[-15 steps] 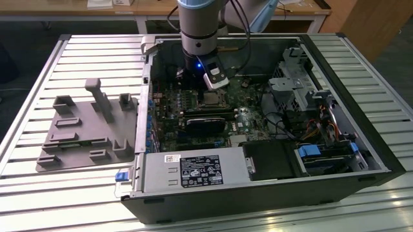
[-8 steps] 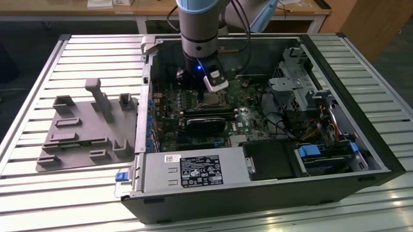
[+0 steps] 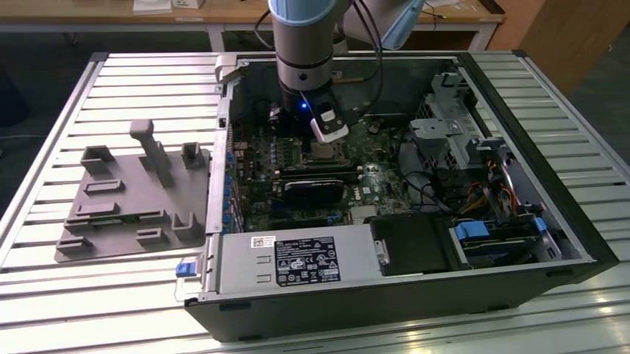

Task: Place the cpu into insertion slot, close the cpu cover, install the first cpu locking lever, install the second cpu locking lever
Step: 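Close the cpu cover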

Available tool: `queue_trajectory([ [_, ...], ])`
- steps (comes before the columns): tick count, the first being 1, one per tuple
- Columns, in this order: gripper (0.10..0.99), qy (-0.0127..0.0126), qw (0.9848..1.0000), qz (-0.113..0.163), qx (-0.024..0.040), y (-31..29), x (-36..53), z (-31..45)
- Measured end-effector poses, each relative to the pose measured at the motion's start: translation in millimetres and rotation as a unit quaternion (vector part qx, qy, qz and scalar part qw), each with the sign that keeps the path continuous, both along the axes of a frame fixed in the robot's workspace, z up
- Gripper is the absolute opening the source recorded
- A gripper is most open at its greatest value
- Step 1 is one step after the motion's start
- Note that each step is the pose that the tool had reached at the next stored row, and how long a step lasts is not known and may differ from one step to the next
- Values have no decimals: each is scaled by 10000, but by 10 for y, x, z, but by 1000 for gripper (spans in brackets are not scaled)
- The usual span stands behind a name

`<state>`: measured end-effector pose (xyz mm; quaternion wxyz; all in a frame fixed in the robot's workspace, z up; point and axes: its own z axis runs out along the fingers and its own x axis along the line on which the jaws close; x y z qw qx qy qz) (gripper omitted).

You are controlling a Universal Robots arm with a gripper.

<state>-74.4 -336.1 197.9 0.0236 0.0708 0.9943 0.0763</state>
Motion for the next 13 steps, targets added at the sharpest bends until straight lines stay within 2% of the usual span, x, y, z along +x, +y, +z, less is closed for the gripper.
queue_trajectory([
  [9, 106, -1, 10000, 0, 17, 0, 33, -1],
  [13, 106, -6, 10000, 1, 24, 3, 35, 21],
])
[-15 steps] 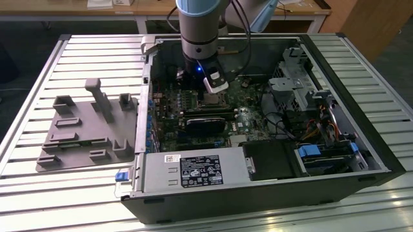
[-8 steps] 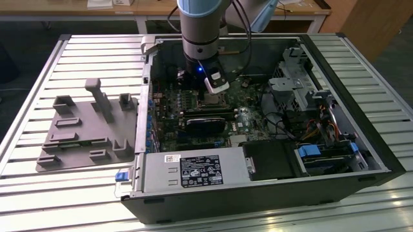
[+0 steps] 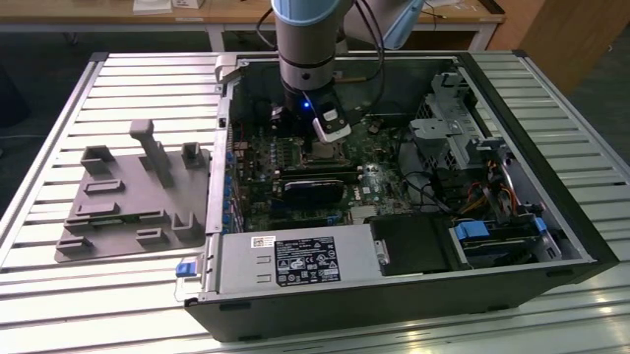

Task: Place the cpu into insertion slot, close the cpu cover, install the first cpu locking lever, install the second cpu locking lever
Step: 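Close the cpu cover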

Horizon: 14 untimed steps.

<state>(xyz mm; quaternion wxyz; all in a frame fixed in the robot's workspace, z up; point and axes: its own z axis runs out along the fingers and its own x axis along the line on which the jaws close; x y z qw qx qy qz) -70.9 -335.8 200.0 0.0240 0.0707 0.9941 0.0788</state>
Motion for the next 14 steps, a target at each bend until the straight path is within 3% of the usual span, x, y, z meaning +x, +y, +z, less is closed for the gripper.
queue_trajectory([
  [14, 106, -1, 10000, 0, 6, -3, -35, -20],
])
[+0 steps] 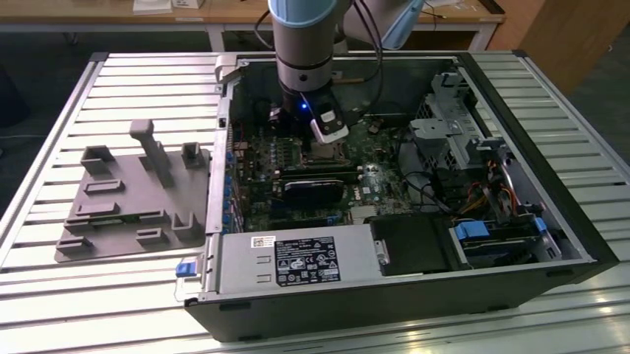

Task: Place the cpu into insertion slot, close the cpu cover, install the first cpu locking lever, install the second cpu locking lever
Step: 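Close the cpu cover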

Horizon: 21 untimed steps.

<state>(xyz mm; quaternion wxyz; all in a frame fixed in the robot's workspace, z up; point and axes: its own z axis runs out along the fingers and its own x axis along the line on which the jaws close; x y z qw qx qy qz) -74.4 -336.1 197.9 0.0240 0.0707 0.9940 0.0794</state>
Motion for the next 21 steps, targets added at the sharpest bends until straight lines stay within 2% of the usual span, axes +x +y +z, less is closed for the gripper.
queue_trajectory([
  [12, 106, -1, 10000, -1, 1, 1, 40, -1],
  [18, 106, 0, 10000, 0, -1, 0, 40, 53],
  [20, 106, -1, 10000, 0, -28, 1, 41, 61],
  [21, 106, -1, 10000, 0, -64, 1, 40, 63],
])
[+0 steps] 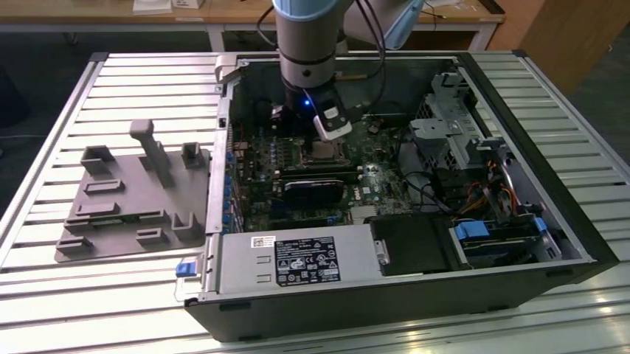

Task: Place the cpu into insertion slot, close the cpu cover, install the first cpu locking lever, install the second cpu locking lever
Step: 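Close the cpu cover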

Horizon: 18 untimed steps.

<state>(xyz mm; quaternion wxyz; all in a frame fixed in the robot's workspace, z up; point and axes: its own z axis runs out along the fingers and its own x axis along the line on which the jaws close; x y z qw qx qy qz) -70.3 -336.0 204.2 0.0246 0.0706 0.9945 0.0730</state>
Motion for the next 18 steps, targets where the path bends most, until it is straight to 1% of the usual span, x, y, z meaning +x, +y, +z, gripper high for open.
queue_trajectory([
  [1, 106, 0, 10000, 0, -50, 0, 0, 0],
  [4, 106, 1, 9996, 1, -271, -1, 0, 1],
  [5, 106, 0, 9996, 1, -291, 0, 0, 0],
  [9, 106, 0, 9996, 6, -296, 0, -1, -6],
  [13, 106, -2, 9995, 105, -298, 0, 7, -9],
  [15, 106, 9, 9995, 115, -298, 0, 36, -8],
  [18, 106, 36, 9995, 117, -298, 0, 71, -8],
])
